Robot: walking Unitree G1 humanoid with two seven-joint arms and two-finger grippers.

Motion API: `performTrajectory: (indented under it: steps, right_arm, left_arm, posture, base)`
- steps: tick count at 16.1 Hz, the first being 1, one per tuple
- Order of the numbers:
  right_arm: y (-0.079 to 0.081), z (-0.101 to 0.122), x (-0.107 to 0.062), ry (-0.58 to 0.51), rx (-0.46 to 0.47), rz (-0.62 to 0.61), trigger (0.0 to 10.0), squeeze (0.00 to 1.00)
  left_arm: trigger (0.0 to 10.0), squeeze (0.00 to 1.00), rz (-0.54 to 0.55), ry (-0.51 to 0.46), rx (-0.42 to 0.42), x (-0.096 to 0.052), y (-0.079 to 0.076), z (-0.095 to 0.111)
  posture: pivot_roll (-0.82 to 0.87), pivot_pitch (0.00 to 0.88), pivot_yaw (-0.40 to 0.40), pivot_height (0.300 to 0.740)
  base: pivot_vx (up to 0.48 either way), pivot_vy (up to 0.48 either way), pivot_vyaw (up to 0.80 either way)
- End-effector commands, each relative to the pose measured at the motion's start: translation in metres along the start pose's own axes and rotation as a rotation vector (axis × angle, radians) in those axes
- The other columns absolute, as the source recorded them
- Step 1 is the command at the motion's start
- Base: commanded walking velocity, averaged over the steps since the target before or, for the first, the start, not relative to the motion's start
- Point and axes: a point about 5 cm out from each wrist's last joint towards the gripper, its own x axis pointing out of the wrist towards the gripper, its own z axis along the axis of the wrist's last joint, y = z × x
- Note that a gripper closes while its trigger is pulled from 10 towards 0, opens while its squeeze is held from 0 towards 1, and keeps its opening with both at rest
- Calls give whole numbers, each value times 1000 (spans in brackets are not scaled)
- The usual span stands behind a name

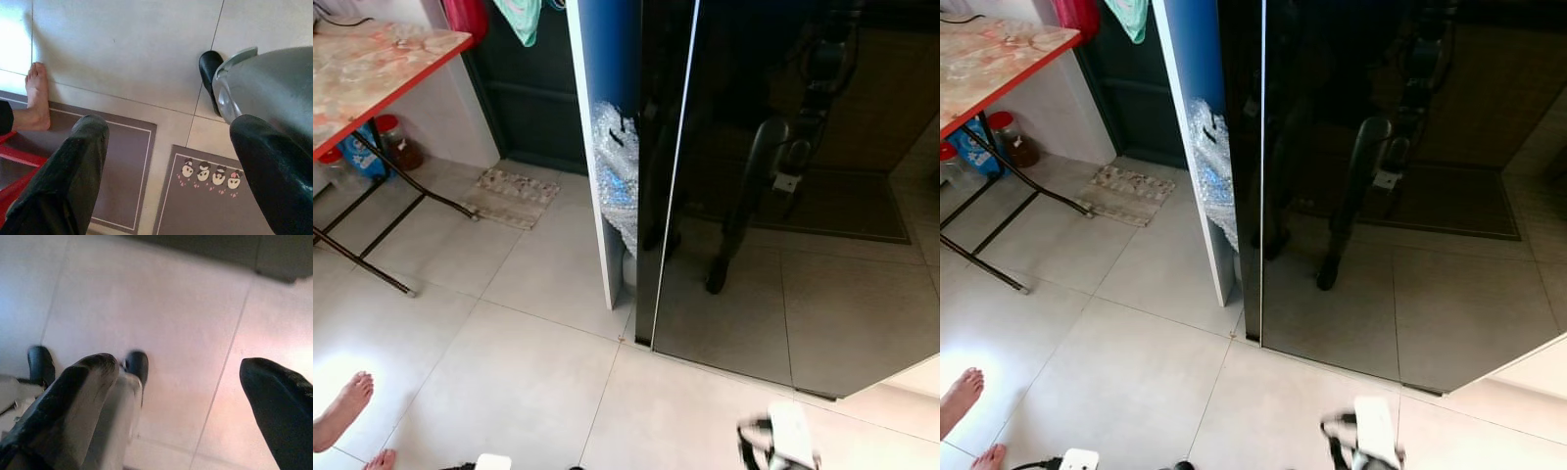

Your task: Restocking fridge

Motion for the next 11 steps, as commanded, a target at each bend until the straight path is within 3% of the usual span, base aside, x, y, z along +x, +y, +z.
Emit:
performTrajectory:
  steps: [1, 5, 11]
  right_arm:
    - [3, -12, -2, 24, 30, -1, 10000, 0]
    - [8, -18, -2, 32, 35, 12, 10000, 0]
    - [13, -23, -3, 47, 68, 32, 10000, 0]
  left_arm:
    - [10000, 0, 1, 60, 21, -4, 4, -17]
    - [10000, 0, 0, 75, 29, -6, 8, -23]
    - [10000, 0, -4, 75, 24, -5, 4, -20]
  posture:
    - [24, 146, 15, 740]
    - [24, 138, 16, 740]
    - [32, 152, 14, 740]
  base:
    - [0, 0, 544]
    - [0, 0, 773]
    - [0, 0, 0]
